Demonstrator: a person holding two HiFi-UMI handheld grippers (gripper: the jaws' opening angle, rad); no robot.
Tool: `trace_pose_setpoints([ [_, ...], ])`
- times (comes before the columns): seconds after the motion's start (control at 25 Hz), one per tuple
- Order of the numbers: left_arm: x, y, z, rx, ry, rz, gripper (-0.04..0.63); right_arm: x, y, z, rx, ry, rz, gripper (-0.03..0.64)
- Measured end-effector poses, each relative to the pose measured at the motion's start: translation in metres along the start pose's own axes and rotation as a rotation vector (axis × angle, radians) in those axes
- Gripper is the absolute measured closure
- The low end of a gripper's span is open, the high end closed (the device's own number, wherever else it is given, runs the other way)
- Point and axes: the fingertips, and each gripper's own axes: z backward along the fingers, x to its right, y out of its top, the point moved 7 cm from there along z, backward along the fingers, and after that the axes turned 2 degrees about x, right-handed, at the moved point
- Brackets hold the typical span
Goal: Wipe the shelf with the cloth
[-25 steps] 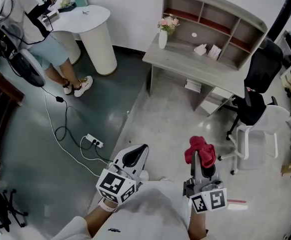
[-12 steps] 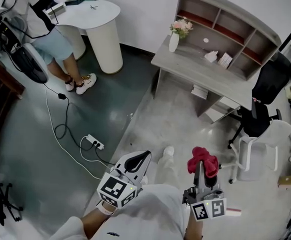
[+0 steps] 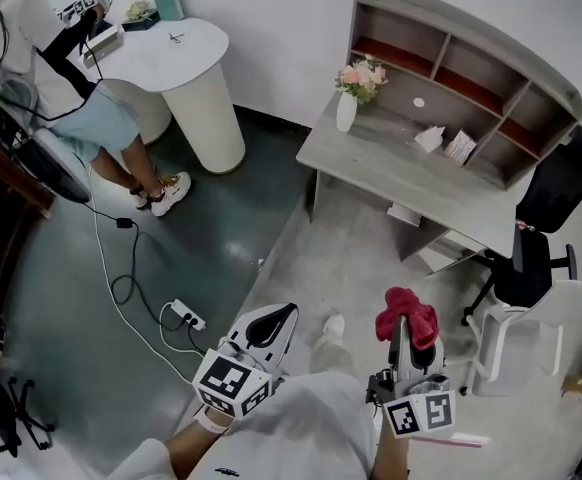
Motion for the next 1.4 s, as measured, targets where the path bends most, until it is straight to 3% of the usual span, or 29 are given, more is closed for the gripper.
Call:
trace_pose_setpoints([
  [0.28, -0.002, 0.045, -0.116, -0.005, 0.017, -0.010, 0.595, 0.081, 0.042, -0.090, 0.005, 0.072, -0.010, 0.532],
  [0.52, -0.005, 0.062, -0.189, -0.009, 0.054, -0.009, 0.595, 0.139, 0.053, -0.154, -0.015, 0.133, -0.012, 0.532],
  [0.88, -0.037, 0.087, -0.236, 0.007, 0.098, -0.012, 0.595, 0.166, 0.051, -0.210, -0.024, 0.150, -0.025, 0.532],
  [1.12, -0.072, 0.111, -0.287, 0.033, 0.053, -0.017, 0.595, 0.179, 0.052, -0.267, -0.021, 0.140, -0.001, 0.532],
  [1.4, -0.151, 0.160, -0.357, 0.048, 0.001, -0.027, 0.595, 0.183, 0.055, -0.368, -0.017, 0.091, 0.026, 0.532],
])
